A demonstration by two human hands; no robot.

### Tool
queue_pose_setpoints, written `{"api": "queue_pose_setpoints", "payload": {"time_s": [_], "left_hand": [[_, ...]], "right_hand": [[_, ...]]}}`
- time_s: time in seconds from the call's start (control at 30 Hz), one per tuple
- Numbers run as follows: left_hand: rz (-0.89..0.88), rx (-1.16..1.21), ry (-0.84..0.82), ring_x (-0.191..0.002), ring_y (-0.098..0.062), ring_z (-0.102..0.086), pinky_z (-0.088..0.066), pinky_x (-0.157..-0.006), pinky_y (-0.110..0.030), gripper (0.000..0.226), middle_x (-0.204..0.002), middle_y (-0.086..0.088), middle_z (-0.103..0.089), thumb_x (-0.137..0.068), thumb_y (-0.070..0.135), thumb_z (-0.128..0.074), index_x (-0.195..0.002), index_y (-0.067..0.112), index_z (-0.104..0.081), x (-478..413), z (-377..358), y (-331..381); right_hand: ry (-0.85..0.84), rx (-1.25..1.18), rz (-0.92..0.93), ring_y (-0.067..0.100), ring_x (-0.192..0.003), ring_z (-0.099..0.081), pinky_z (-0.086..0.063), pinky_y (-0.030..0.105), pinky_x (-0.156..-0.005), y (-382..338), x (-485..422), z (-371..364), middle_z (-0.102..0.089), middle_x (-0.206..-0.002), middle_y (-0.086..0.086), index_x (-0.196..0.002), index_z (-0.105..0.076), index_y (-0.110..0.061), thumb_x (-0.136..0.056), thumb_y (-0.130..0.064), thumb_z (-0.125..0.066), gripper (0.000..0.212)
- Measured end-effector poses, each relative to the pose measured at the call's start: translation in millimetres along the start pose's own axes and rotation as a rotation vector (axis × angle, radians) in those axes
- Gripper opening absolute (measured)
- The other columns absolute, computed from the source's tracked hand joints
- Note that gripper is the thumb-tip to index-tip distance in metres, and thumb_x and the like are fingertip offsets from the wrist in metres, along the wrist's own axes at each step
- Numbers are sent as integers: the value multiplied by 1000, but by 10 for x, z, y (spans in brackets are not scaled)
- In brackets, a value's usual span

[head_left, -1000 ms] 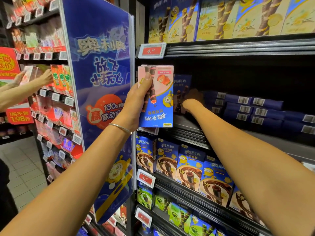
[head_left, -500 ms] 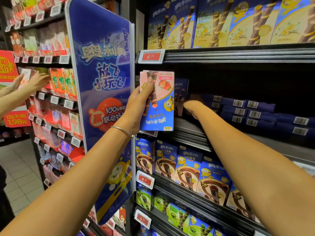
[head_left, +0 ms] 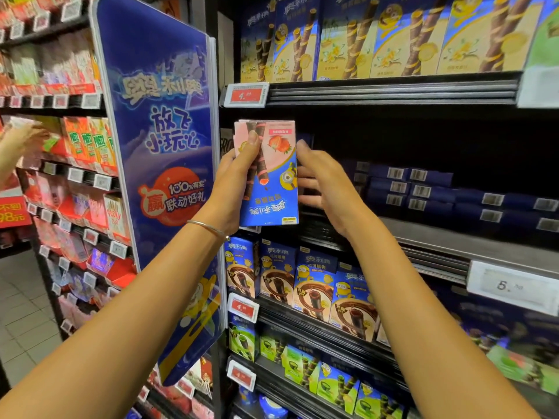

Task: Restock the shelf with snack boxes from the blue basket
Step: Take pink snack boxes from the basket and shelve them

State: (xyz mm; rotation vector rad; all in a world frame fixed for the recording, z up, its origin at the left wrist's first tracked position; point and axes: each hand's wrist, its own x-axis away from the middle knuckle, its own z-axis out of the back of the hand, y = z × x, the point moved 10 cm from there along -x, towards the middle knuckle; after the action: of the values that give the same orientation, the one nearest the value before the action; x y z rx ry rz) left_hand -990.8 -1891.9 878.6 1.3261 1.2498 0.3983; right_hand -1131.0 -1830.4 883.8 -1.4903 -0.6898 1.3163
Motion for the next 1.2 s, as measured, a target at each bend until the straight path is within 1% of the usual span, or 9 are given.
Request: {"api": "queue_pose_setpoints", "payload": {"time_s": [0.07, 0.13, 0.2, 0.27, 0.47, 0.77, 0.97, 1.07, 1.2], "left_hand": [[14, 19, -10, -109, -40, -69, -52, -106, -55, 57, -134, -29, -66, -109, 46, -48, -136, -2, -61, 54, -59, 3], [13, 6, -12, -108, -37, -71, -59, -99, -49, 59, -136, -30, -65, -109, 46, -48, -143, -1, -58, 93, -106, 15], [21, -10, -18, -106, -33, -73, -61, -94, -44, 61, -136, -27, -67, -109, 50, -45, -144, 1, -57, 128, -146, 20], [68, 1, -48, -115, -36, -72, -58, -102, -49, 70, -134, -22, -69, -108, 61, -35, -144, 6, -60, 167, -195, -22], [116, -31, -2, -124, -41, -68, -47, -113, -63, 83, -133, -18, -71, -101, 75, -26, -144, 13, -61, 179, -224, -133], [127, -158, 53, -104, -32, -78, -60, -97, -59, 80, -115, -9, -80, -93, 85, -29, -125, 27, -73, 140, -267, -227], [122, -157, 175, -91, -29, -81, -66, -81, -49, 79, -102, -11, -82, -93, 72, -58, -130, 3, -68, -47, -68, -148], [105, -144, 187, -90, -26, -81, -66, -86, -47, 74, -101, -9, -82, -97, 66, -59, -129, 1, -69, -190, 18, -134], [56, -122, 230, -77, -19, -79, -65, -78, -40, 65, -99, -10, -81, -102, 59, -56, -123, -1, -71, -341, 174, -156]], "right_hand": [[-25, 47, 53, 11, -102, -72, -60, 34, -83, -19, 108, -41, -70, -115, -1, -129, -54, -15, -86, -42, -75, 55], [-8, 108, 97, 9, -99, -73, -61, 28, -76, -55, 168, -21, -70, -109, -5, -126, -56, -14, -83, -29, -81, 52], [-8, 112, 100, 7, -96, -73, -61, 23, -69, -59, 206, 23, -73, -105, -5, -122, -58, -14, -84, -27, -80, 46], [-16, 107, 96, 8, -93, -74, -60, 23, -66, -66, 234, 69, -75, -103, -3, -118, -60, -14, -86, -27, -78, 40], [31, 136, 81, 15, -92, -75, -62, 39, -83, -137, 283, 235, -75, -106, 4, -111, -61, -9, -88, -31, -76, 35], [-27, 89, 11, 12, -88, -76, -63, 32, -73, -68, 276, 422, -77, -101, 1, -112, -59, -7, -89, -33, -75, 39], [0, -45, -23, 16, -93, -76, -60, 30, -71, -17, 207, 513, -78, -102, -1, -107, -62, -12, -91, -29, -74, 27], [87, -44, -13, 16, -93, -76, -58, 29, -68, -29, 167, 639, -78, -102, -2, -109, -62, -13, -91, -28, -73, 26], [265, -14, -69, 18, -90, -76, -58, 33, -67, 29, 42, 882, -77, -106, 6, -120, -59, -7, -90, -21, -74, 36]]}}
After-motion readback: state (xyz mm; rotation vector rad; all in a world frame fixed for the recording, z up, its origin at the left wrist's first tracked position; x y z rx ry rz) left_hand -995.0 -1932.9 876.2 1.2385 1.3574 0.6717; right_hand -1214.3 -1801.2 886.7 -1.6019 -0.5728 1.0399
